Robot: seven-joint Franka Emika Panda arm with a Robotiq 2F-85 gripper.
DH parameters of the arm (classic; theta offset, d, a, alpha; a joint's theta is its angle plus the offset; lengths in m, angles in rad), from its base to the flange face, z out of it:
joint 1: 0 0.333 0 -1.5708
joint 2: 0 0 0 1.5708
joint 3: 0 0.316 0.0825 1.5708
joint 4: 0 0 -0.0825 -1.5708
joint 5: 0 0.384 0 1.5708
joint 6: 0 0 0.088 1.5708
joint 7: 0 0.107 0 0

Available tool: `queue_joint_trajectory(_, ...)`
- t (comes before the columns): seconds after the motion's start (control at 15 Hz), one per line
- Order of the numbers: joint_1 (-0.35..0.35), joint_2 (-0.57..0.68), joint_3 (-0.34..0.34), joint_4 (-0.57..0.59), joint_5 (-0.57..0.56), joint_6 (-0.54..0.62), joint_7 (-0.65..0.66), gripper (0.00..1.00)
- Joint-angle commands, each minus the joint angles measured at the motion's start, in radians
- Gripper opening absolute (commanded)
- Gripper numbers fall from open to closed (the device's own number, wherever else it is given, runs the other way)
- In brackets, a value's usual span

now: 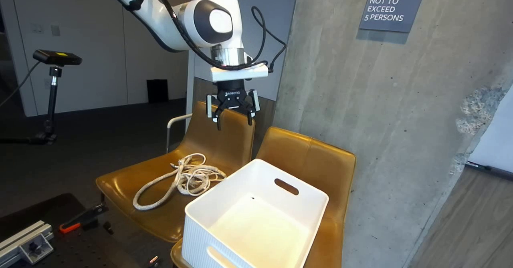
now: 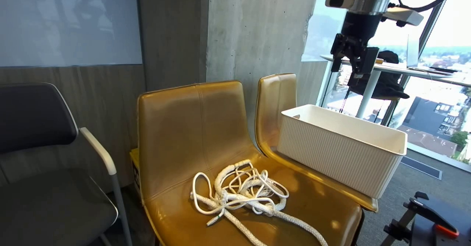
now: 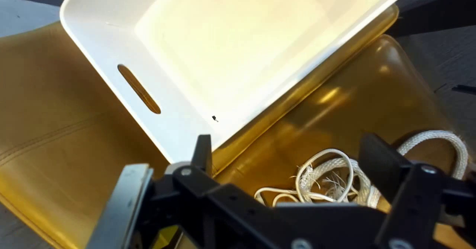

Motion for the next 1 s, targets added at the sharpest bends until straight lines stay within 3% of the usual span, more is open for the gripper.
queue_joint_trajectory(0.0, -0.031, -0.003, -0.036, -0.048, 0.005, 0.088, 0.021, 1.0)
queue_joint_trajectory(0.27, -0.07, 0.027, -0.053, -0.02, 0.057, 0.073, -0.028, 1.0)
queue_joint_trajectory(0.33, -0.055, 0.018, -0.052, -0.038, 0.016, 0.076, 0.003, 1.0)
queue_joint_trajectory(0.93, -0.065, 0.023, -0.054, -0.034, 0.03, 0.076, -0.005, 1.0)
